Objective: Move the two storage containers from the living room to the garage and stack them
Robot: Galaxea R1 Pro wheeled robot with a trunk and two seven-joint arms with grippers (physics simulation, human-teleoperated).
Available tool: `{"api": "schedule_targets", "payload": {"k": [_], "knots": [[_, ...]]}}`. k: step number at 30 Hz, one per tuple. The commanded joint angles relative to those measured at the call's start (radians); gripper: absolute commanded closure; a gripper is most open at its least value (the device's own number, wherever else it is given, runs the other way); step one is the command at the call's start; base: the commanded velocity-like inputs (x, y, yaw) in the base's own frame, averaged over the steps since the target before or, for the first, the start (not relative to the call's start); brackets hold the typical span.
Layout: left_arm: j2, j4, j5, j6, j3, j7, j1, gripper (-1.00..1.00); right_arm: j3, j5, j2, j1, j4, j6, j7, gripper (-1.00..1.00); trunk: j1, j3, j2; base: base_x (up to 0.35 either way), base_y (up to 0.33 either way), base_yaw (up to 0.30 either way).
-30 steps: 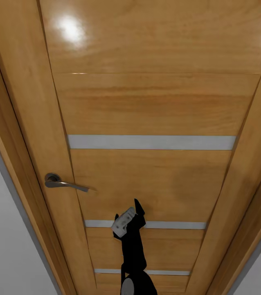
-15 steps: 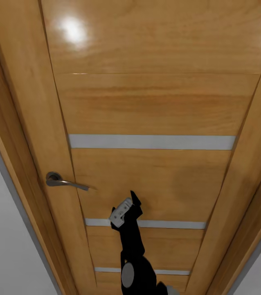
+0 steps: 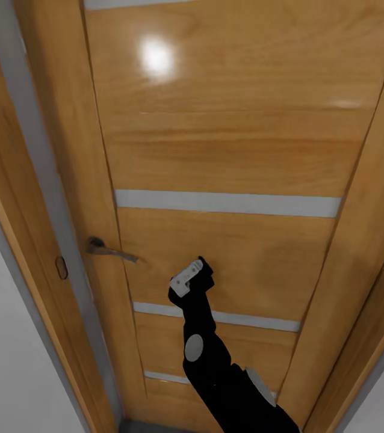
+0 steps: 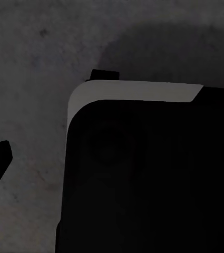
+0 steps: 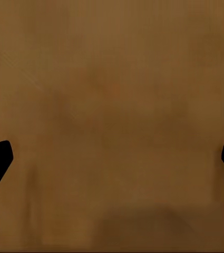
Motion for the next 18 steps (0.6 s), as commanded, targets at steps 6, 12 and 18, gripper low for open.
{"api": "schedule_targets", "payload": {"k": [6,12,18], "knots": [[-0.001,0.0,0.01,-0.002,0.0,0.0,0.0,-1.0,-0.015,0.004,0.0,-0.058,0.057,0.046,-0.018,-1.0,0.0,-0.001,0.0,0.0,0.0,0.0],[-0.001,0.0,0.01,-0.002,0.0,0.0,0.0,-1.0,-0.038,0.005,0.0,-0.102,0.092,0.139,-0.029,-1.0,0.0,-0.001,0.0,0.0,0.0,0.0],[-0.001,0.0,0.01,-0.002,0.0,0.0,0.0,-1.0,-0.046,0.004,0.0,-0.188,0.197,0.247,-0.033,-1.0,0.0,-0.001,0.0,0.0,0.0,0.0]]}}
